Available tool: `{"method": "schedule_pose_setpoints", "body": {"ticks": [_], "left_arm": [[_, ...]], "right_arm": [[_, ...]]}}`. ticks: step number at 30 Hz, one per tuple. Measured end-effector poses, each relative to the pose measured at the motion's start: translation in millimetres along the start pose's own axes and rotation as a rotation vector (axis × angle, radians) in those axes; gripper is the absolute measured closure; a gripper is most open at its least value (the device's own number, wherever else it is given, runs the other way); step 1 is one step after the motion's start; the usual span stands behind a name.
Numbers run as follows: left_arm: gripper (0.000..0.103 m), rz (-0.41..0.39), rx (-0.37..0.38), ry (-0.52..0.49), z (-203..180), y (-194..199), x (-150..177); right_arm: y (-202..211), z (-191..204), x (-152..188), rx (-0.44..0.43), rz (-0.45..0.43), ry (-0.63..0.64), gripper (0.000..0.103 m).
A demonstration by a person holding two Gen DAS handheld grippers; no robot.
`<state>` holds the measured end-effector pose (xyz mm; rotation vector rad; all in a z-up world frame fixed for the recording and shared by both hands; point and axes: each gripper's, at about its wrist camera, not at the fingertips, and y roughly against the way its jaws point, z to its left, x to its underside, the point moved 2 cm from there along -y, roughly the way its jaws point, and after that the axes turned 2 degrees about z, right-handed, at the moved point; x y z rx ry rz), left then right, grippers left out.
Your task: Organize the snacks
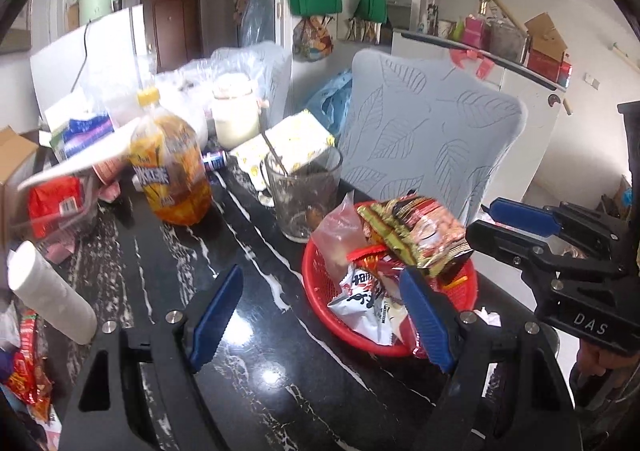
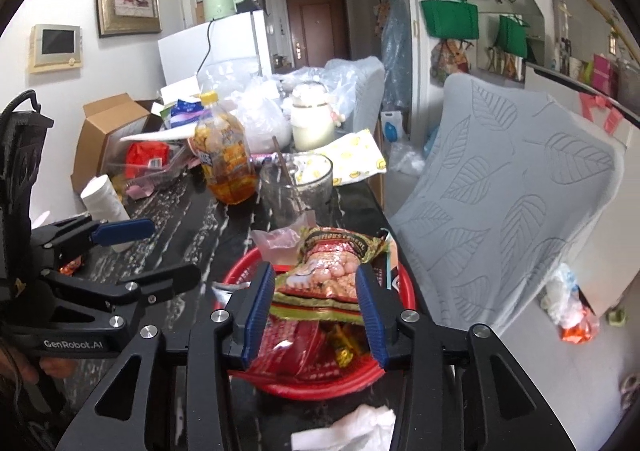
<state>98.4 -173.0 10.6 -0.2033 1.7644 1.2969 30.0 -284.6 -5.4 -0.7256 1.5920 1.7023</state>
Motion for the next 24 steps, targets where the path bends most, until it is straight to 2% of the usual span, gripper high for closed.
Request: {"method": "schedule_pose_setpoints", "body": {"ticks": [4, 11, 17, 24], "left_arm": [[0.023, -0.047, 0.000, -0.024, -3.1, 24.6, -1.8], [0.023, -0.107, 0.027, -0.061, -8.4, 63.7, -1.3], [0.023, -0.131, 0.067, -0.095, -11.1, 82.6, 6.4], [0.023, -0.140, 0.114, -0.125, -9.8, 89.6, 17.7]], "right_arm": [[24.4, 9.9, -0.7, 0.029, -0.038, 0.002, 0.055], [65.7, 29.6, 3.7, 0.089, -0.094, -0.002, 0.053], [94.6, 43.6, 14.7, 0.150, -0.119, -0.032, 0.048], [109.9, 56.0, 30.9, 0.207, -0.110, -0.053, 0.044]]}}
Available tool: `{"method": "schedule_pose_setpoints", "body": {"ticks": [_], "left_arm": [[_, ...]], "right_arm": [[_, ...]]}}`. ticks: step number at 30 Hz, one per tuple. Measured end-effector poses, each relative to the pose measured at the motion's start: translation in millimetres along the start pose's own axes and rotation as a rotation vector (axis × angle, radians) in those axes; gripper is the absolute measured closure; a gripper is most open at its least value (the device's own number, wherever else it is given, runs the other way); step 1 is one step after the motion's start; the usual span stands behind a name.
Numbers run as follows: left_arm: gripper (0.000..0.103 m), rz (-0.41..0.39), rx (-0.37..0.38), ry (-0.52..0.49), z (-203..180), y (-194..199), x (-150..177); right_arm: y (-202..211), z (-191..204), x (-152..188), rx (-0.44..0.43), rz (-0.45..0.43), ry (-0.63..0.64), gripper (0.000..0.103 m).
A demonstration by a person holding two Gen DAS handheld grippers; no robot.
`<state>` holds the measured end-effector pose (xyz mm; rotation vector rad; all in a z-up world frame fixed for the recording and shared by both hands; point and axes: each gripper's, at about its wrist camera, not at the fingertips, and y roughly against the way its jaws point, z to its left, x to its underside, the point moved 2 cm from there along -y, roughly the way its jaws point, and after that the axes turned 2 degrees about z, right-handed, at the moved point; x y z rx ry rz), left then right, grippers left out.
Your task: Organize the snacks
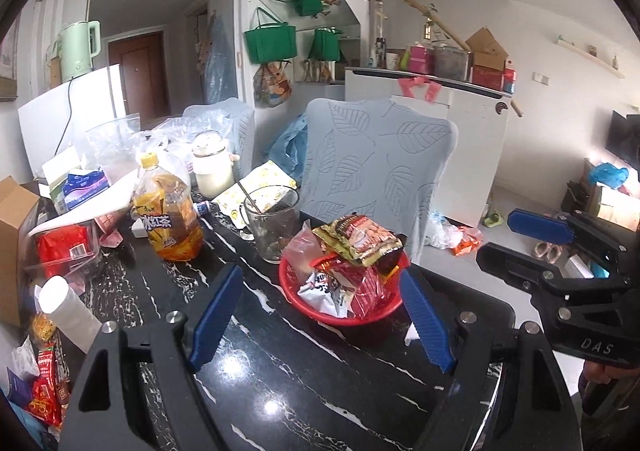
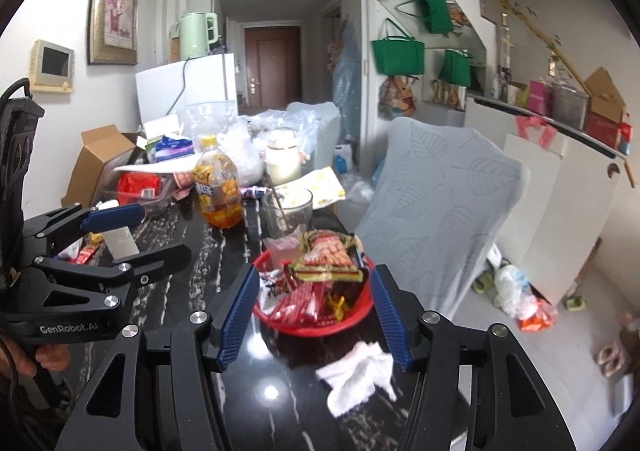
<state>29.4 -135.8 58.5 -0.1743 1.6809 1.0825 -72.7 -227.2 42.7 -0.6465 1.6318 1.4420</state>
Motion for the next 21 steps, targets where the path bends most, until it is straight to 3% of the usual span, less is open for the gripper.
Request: {"method": "schedule_pose_setpoints", "body": {"ticks": [7, 21], "left_arm": [[0.023, 0.000, 0.041, 0.008, 4.2, -0.9, 6.1], [0.023, -0.003, 0.030, 0.019, 9.4, 1.9, 7.3]], "right_arm": [[6.4, 9.6, 11.6, 0.009, 0.028, -0.016, 0.044], [2.6, 15.3, 17.9, 0.002, 0.065, -0.027, 0.044]]}}
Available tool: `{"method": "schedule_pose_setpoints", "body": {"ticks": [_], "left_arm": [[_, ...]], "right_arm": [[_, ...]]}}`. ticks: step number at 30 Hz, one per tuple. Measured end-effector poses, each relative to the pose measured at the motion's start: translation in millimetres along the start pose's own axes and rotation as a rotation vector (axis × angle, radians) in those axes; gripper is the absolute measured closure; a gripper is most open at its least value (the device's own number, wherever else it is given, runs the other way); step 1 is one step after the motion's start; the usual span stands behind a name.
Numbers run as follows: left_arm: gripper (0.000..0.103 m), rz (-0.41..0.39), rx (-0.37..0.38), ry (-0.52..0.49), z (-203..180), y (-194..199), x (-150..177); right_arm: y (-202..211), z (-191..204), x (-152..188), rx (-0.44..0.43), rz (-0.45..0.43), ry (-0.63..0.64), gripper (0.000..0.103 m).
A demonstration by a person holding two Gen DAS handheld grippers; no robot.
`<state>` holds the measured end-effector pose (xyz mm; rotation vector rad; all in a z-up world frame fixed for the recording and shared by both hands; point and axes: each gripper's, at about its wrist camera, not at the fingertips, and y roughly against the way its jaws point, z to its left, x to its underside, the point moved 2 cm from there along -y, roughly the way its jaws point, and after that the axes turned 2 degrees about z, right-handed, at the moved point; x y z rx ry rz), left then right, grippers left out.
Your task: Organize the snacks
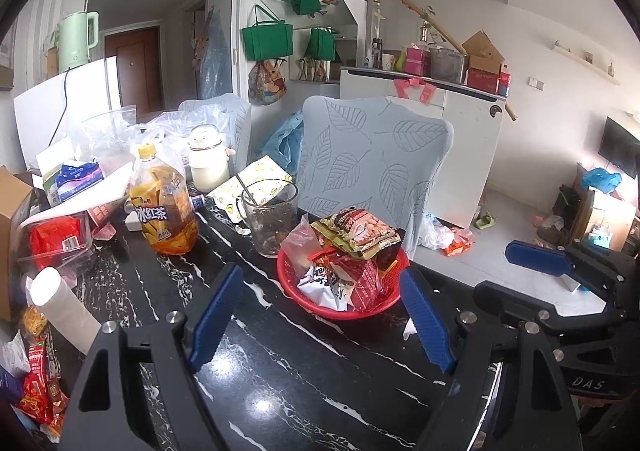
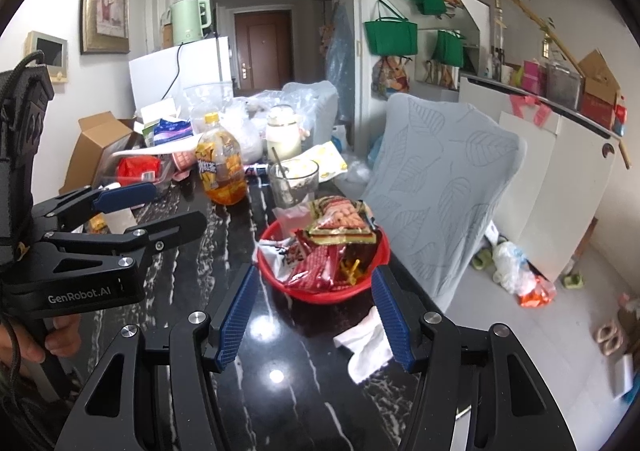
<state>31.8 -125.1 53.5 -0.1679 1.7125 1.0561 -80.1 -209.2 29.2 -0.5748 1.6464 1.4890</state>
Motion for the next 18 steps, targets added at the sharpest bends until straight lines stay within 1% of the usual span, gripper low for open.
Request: {"method": "schedule_pose_setpoints", "body": {"ticks": [5, 8, 14, 18], "left_arm": [[0.023, -0.002, 0.006, -0.001, -0.1, 2.1, -0.9], [0.023, -0.001, 0.009, 0.000, -0.3, 2.9, -0.6], [0.023, 0.002, 0.023, 0.001, 0.3, 2.8, -0.7], [0.023, 0.004, 0.017, 0.005, 0.9, 2.8, -1.0]], "right_arm": [[1.2, 3.2, -0.2, -0.006, -0.002, 0.009, 0.043], [2.2, 4.2, -0.3, -0.007, -0.006, 0.013, 0.040], [3.2, 5.1, -0.4, -0.001, -0.005, 0.017, 0.040], [3.0, 5.0, -0.2, -0.001, -0.003, 0.014, 0.040]]}}
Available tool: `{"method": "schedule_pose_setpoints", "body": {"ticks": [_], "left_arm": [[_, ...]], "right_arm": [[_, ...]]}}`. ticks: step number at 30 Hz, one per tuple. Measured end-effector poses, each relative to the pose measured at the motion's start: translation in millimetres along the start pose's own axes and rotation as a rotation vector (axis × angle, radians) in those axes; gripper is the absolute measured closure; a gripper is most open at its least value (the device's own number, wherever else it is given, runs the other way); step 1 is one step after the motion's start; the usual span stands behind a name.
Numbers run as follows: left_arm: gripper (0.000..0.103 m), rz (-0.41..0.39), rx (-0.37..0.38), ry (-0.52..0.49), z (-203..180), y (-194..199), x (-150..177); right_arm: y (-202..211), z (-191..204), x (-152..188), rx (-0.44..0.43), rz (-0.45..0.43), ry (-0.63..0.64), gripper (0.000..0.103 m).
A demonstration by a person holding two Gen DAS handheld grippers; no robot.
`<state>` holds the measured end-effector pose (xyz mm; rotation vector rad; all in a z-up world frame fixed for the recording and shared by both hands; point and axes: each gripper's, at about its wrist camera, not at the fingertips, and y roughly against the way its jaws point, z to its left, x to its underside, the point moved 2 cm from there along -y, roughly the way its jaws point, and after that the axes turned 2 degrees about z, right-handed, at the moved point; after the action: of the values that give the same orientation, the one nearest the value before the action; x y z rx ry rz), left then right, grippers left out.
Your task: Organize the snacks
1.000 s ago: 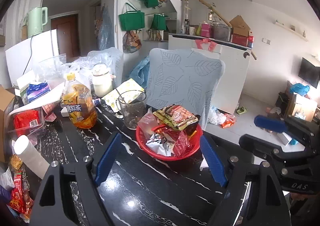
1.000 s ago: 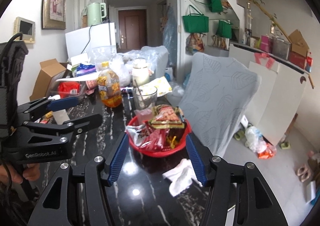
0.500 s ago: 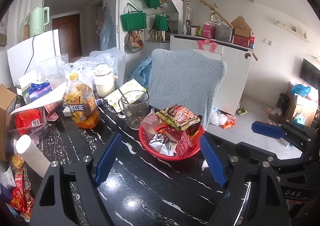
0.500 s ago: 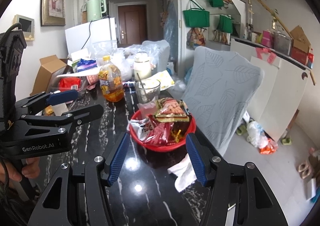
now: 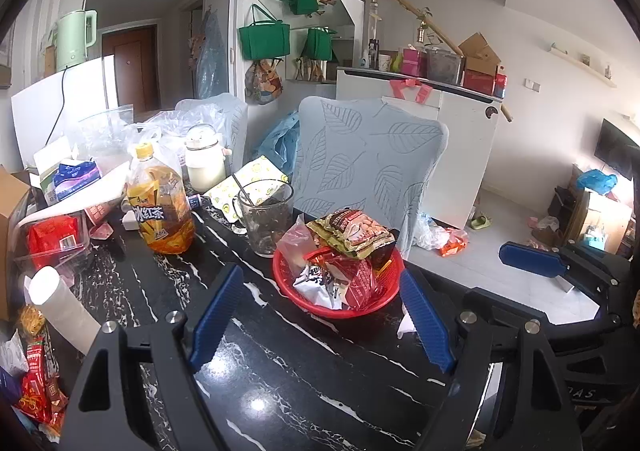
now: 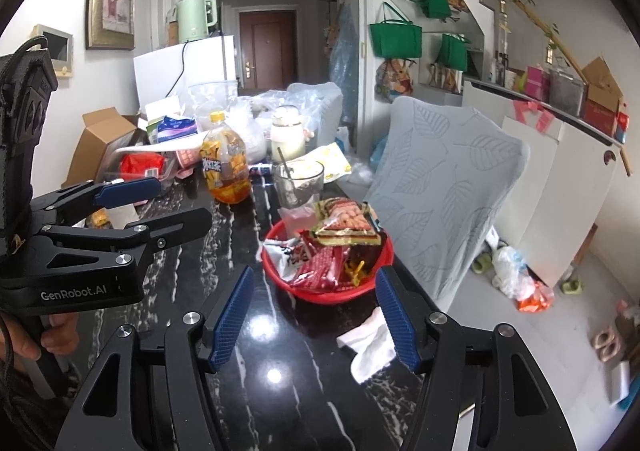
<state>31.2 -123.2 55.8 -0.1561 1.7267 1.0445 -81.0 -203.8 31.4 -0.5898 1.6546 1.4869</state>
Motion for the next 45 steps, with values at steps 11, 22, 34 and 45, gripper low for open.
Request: {"method": "schedule_pose_setpoints", "body": {"ticks": [11, 22, 34, 45], "left_arm": [[0.023, 0.010, 0.010, -0.002, -1.1, -1.3, -0.1], [0.023, 0.011, 0.006, -0.007, -1.8, -2.5, 0.8], [0.023, 0.016, 0.005, -0.004, 1.5, -2.6, 2.5], [0.023, 0.020, -0.004, -0.013, 0.3, -5.8, 3.0]], "right_arm": [[-0.2, -4.1, 1.6, -0.009, 0.011, -0.008, 0.038], [-3.8, -4.7, 3.7, -0.009, 0.025, -0.009, 0.038], [-6.1, -2.5, 4.8, -0.008, 0.031, -0.007, 0.038], [-5.6, -3.3, 3.8, -0.001, 0.033, -0.013, 0.038]]}}
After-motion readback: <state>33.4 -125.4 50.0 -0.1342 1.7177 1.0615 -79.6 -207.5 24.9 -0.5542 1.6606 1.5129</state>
